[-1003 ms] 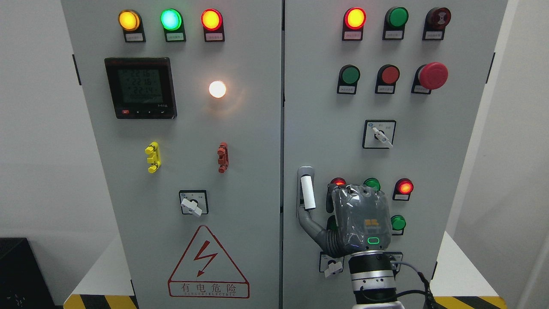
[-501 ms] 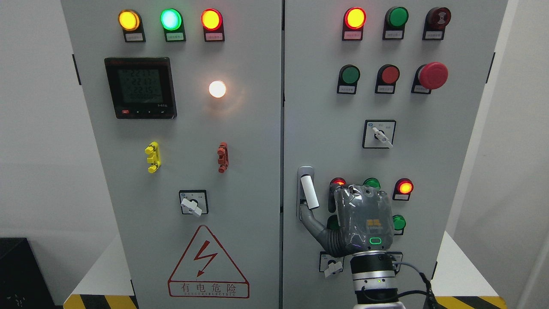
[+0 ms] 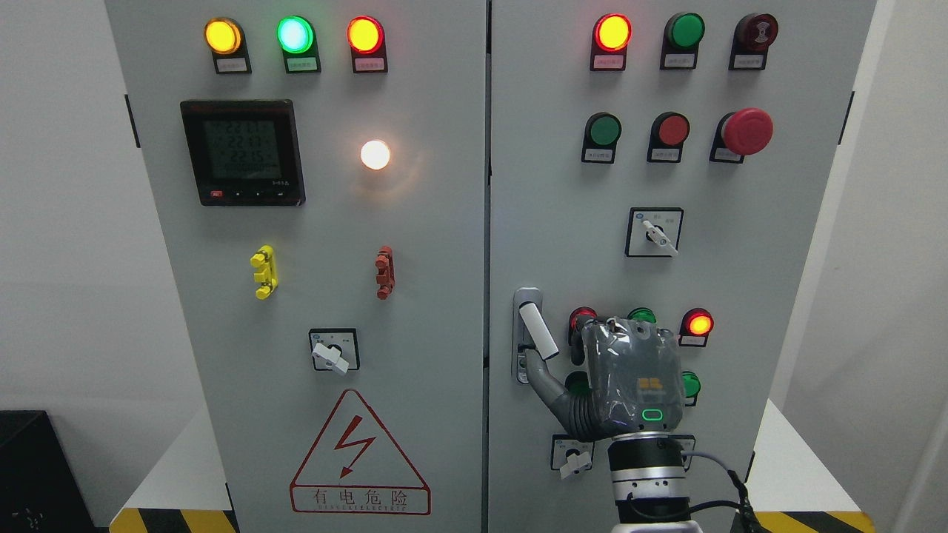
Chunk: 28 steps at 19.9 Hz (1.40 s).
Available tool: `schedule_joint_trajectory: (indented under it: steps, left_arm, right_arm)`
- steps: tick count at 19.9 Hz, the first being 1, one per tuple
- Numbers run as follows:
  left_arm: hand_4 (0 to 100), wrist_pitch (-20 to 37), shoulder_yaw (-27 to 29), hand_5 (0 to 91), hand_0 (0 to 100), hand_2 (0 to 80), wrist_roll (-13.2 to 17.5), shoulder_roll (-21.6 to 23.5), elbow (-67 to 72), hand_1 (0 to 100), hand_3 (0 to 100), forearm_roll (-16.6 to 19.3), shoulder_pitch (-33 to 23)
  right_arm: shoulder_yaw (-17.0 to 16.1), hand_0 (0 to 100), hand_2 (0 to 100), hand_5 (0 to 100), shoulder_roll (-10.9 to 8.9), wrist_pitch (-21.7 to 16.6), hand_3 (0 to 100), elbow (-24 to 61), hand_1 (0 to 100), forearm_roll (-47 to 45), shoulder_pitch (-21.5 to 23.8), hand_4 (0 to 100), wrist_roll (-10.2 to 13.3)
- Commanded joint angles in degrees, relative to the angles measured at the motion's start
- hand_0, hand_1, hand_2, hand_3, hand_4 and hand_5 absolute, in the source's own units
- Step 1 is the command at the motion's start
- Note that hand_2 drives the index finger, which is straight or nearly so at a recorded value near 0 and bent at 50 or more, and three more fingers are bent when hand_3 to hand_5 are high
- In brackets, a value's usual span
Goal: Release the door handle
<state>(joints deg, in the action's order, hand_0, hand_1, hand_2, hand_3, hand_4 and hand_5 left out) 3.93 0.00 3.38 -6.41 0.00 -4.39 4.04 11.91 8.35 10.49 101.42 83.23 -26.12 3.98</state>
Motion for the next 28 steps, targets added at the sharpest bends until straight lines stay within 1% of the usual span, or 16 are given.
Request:
schedule_joint_trajectory:
  steps: [1, 5, 6, 10, 28]
  left_arm:
    - [1, 0.02, -1.14, 0.0, 0, 2.4, -0.04, 0.0, -0.97, 0, 9, 0.0, 0.0]
    - [1, 0.02, -1.14, 0.0, 0, 2.4, -0.04, 0.0, -0.88, 0, 9, 0.0, 0.0]
    - [1, 0.02, -1.14, 0.0, 0, 2.4, 0.05, 0.0, -0.97, 0, 9, 0.0, 0.0]
    - [1, 0.02, -1.14, 0.0, 0, 2.4, -0.04, 0.0, -0.97, 0, 8, 0.0, 0.0]
    - [1, 0.02, -1.14, 0.0, 0, 2.5, -0.04, 0.0, -0.97, 0, 8, 0.0, 0.0]
  right_arm:
    - [-0.05, 32, 79, 95, 0.08, 0.15, 100, 0.09, 42, 0.0, 0.1, 100, -0.2]
    - [-0.22, 33, 79, 95, 0.08, 0.15, 100, 0.53, 42, 0.0, 0.11, 100, -0.2]
    - [-0.83, 33, 79, 95, 0.08, 0.15, 100, 0.53, 42, 0.0, 0.11, 100, -0.2]
    - [-1.54, 35, 79, 95, 0.08, 0.15, 100, 0.88, 41, 0.0, 0.11, 100, -0.2]
    - [-2.6, 37, 79, 95, 0.08, 0.06, 100, 1.32, 39, 0.0, -0.24, 100, -0.11]
